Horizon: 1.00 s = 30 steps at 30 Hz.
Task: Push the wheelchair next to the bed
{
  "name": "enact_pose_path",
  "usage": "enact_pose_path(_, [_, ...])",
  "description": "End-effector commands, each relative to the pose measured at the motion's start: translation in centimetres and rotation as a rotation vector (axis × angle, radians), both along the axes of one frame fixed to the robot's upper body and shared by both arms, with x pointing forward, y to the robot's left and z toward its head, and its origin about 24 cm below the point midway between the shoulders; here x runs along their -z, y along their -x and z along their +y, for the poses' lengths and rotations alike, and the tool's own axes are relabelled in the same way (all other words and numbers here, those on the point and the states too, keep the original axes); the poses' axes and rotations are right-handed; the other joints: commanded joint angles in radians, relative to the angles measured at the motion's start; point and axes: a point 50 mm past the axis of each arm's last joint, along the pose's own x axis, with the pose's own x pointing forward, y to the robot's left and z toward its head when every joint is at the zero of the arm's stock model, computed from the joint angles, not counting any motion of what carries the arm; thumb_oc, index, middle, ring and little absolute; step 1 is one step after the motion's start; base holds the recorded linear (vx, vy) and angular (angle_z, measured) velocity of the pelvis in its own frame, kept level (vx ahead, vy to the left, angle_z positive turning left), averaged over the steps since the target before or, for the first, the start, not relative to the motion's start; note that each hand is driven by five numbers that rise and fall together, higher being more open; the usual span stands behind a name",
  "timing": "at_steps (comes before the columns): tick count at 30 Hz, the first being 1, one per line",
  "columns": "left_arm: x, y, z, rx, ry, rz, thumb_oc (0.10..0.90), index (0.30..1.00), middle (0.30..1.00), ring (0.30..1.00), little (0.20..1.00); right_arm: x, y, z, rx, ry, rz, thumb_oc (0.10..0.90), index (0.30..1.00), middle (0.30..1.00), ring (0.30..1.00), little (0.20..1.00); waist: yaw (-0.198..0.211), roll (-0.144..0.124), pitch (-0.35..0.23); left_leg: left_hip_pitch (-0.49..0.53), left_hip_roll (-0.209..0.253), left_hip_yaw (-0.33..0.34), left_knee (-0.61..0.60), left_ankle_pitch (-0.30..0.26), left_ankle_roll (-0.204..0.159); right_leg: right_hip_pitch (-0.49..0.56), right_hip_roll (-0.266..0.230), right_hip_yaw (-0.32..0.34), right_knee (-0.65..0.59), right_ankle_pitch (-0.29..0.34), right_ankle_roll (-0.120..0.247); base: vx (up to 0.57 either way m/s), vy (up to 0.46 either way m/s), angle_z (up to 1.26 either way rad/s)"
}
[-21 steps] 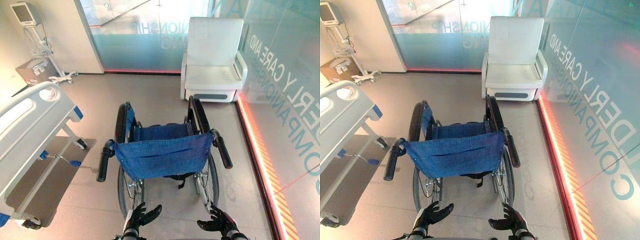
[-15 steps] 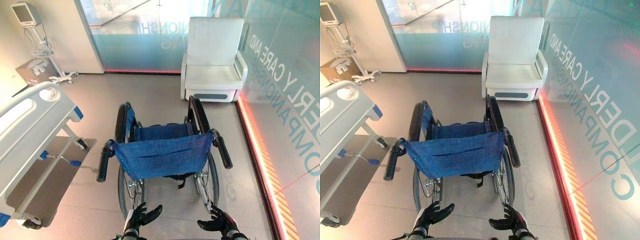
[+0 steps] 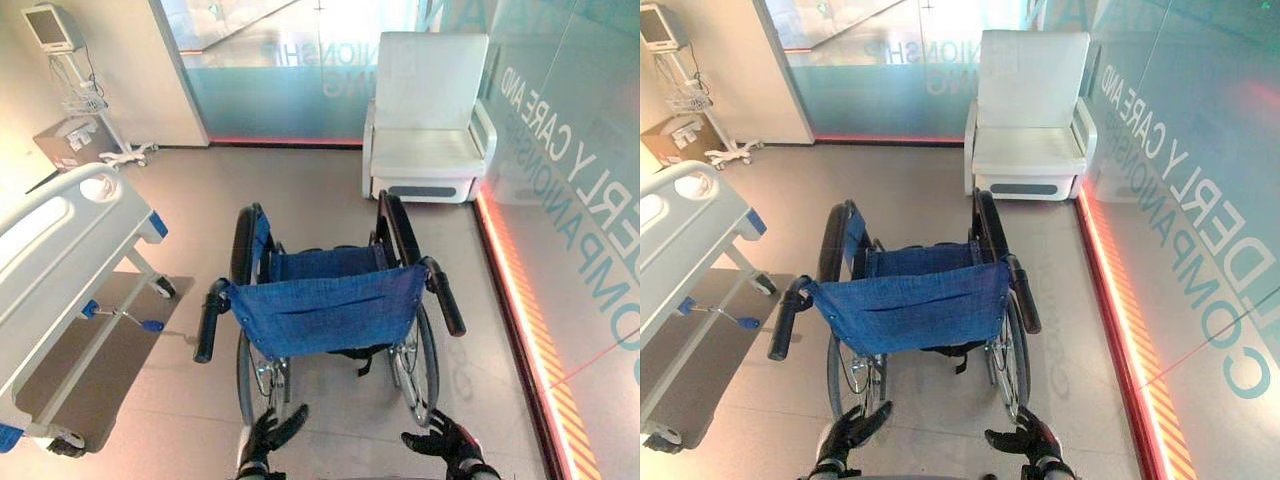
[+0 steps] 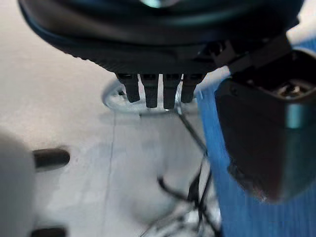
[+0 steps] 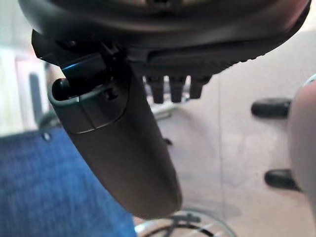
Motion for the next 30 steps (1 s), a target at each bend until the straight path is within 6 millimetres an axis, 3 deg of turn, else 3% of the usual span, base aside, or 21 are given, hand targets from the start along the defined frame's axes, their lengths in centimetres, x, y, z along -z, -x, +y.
enact_pose_path(1, [-2.5,-4.1,2.8,-0.122,-0.054,-0.233,0.800,0.900,0.900,0.900,0.900,-3.0,-5.0,-1.4,0.110,-0.039,-0.257,0.800,0.900,0.900,0.900,0.900,0.021,-0.043,0.002,0.013,-0.040,-0.010,0.010,-0.046,0.001,0.047,-0.035,-0.008,0.013,-0.004,0.018,0.03,-0.046,0.00])
enact_pose_path(9, [-6.9,-6.9,8.3,-0.407,-0.171,-0.472,0.800,0.900,0.900,0.900,0.900,-8.0,-8.3,-5.7,0.281,-0.027,-0.531,0.800,0.900,0.900,0.900,0.900,0.017,-0.058,-0.010,0.024,-0.038,-0.011,0.010,-0.052,-0.001,0.059,-0.029,-0.002,0.006,0.001,0.016,0.00,-0.004,0.00])
enact_pose_path(13, [-10.4,-8.5,11.3,-0.526,-0.302,-0.615,0.800,0.900,0.900,0.900,0.900,-11.9,-10.1,-8.4,0.338,0.000,-0.701,0.800,0.900,0.900,0.900,0.900,0.009,-0.058,-0.017,0.027,-0.038,-0.014,0.010,-0.055,-0.003,0.061,-0.030,0.002,0.006,-0.002,0.016,0.00,0.000,0.00])
enact_pose_path(19, [-15.7,-10.5,13.8,-0.548,-0.417,-0.839,0.800,0.900,0.900,0.900,0.900,-17.9,-12.3,-8.9,0.305,0.038,-0.937,0.800,0.900,0.900,0.900,0.900,-0.002,-0.048,-0.027,0.026,-0.039,-0.018,0.010,-0.055,-0.005,0.061,-0.035,0.006,0.006,-0.010,0.018,0.00,0.029,0.00])
enact_pose_path(26, [-21.6,-12.8,13.8,-0.412,-0.512,-1.082,0.800,0.900,0.900,0.900,0.900,-23.4,-13.3,-8.6,0.263,0.110,-1.156,0.800,0.900,0.900,0.900,0.900,0.000,-0.038,-0.034,0.021,-0.040,-0.024,0.010,-0.054,-0.007,0.061,-0.041,0.004,0.006,-0.017,0.021,0.00,0.027,0.01])
enact_pose_path(30, [-23.4,-14.0,13.0,-0.297,-0.478,-1.154,0.800,0.900,0.900,0.900,0.900,-25.0,-14.0,-7.6,0.184,0.114,-1.211,0.800,0.900,0.900,0.900,0.900,0.004,-0.037,-0.036,0.017,-0.040,-0.025,0.010,-0.052,-0.008,0.059,-0.043,0.003,0.006,-0.019,0.022,-0.01,0.001,0.01])
